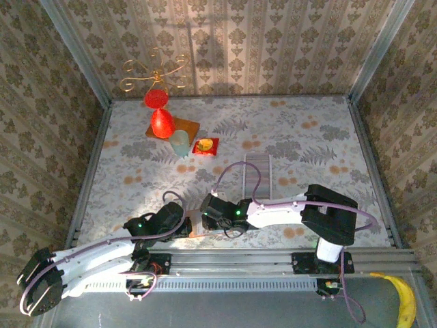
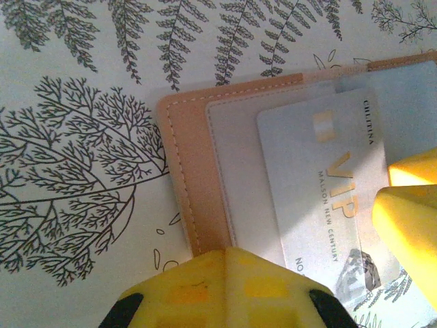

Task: Put the credit cards into the card holder
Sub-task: Insert the credit card into the card slot.

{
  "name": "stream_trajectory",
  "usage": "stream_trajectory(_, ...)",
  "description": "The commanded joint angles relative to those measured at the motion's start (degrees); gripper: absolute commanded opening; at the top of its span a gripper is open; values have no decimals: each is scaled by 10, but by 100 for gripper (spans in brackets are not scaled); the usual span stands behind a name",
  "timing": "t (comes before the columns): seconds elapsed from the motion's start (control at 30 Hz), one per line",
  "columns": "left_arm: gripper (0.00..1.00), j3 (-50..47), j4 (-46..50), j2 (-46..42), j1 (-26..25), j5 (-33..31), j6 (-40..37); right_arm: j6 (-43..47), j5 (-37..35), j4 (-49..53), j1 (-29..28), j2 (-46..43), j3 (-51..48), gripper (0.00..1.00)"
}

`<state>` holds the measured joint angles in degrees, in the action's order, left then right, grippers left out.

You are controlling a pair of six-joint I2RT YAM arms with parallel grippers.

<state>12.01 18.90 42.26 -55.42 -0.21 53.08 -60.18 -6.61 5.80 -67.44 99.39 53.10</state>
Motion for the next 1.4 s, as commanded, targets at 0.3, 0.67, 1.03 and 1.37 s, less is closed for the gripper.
stream_trajectory(0.3, 3, -6, 2, -4, 2, 4, 1, 1, -32, 45, -8, -10, 6, 11)
stream_trajectory(0.67, 2, -7, 3, -5, 2, 5, 3, 1, -11, 30, -14, 19, 24, 1)
stream_trajectory(1.03, 2, -9, 3, -6, 2, 4, 4, -5, 6, 1, -22, 41, 36, 1)
stream_trajectory(1.37, 2, -10, 5, -8, 2, 2, 3, 22, -30, -33, -28, -20, -1, 8)
